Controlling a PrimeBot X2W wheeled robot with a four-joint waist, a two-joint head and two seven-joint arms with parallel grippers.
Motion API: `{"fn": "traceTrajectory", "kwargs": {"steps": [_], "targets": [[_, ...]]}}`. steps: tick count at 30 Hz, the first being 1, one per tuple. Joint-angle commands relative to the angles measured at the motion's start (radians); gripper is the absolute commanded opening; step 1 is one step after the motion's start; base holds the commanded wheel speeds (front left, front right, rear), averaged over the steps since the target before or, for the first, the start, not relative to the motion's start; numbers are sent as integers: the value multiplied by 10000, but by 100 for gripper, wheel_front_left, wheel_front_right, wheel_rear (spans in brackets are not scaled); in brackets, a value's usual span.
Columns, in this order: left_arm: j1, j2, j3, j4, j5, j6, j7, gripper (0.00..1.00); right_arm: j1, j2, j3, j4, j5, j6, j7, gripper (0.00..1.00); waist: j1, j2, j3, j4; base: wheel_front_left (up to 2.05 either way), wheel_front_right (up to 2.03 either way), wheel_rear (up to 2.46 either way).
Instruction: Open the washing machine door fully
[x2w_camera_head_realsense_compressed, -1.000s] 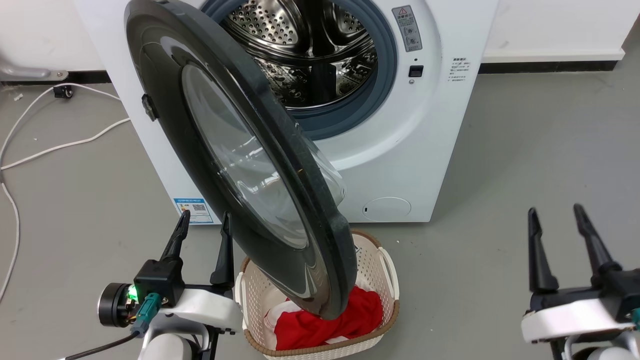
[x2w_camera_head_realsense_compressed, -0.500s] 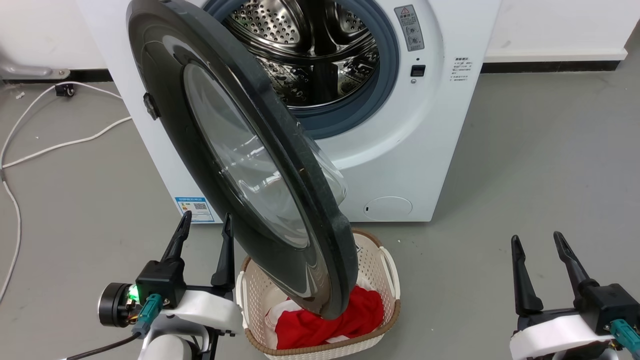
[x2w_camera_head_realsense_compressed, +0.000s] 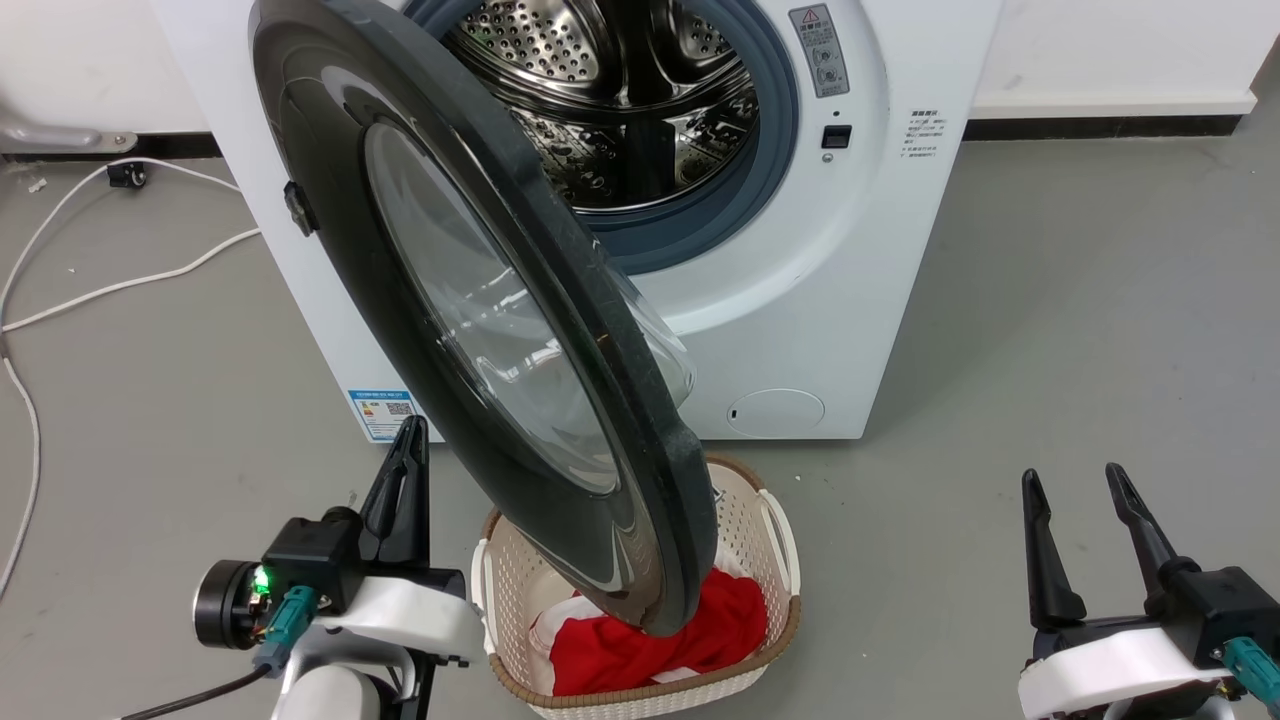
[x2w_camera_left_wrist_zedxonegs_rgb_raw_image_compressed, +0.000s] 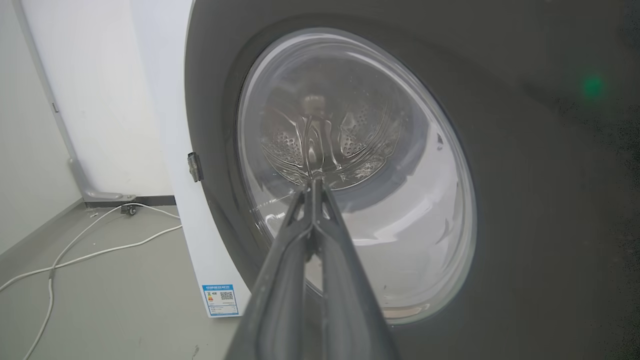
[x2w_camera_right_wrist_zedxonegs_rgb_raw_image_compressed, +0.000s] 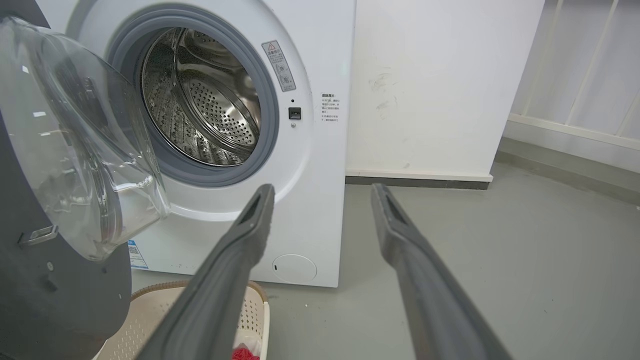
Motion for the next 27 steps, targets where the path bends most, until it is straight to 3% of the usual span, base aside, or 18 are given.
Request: {"fn": "traceTrajectory", "kwargs": {"steps": [1, 7, 15, 27], "targets": [[17, -3, 40, -62, -55, 4, -26, 0, -169, 34, 11, 17, 48, -7, -28, 100, 0, 0, 7, 1, 0, 0, 0], [-271, -3, 216, -854, -199, 147, -26, 0, -245, 32, 2, 65, 128, -7, -38, 100, 0, 0, 80, 24, 0, 0, 0], [-668, -1, 192, -3060, -60, 191, -25, 0, -239, 31, -20, 94, 198, -7, -49, 100, 0, 0, 134, 66, 0, 0, 0], [-1642, -3, -931, -6547, 264, 306, -23, 0, -289, 28, -55, 165, 216, -7, -18, 100, 0, 0, 253, -13, 0, 0, 0]]}}
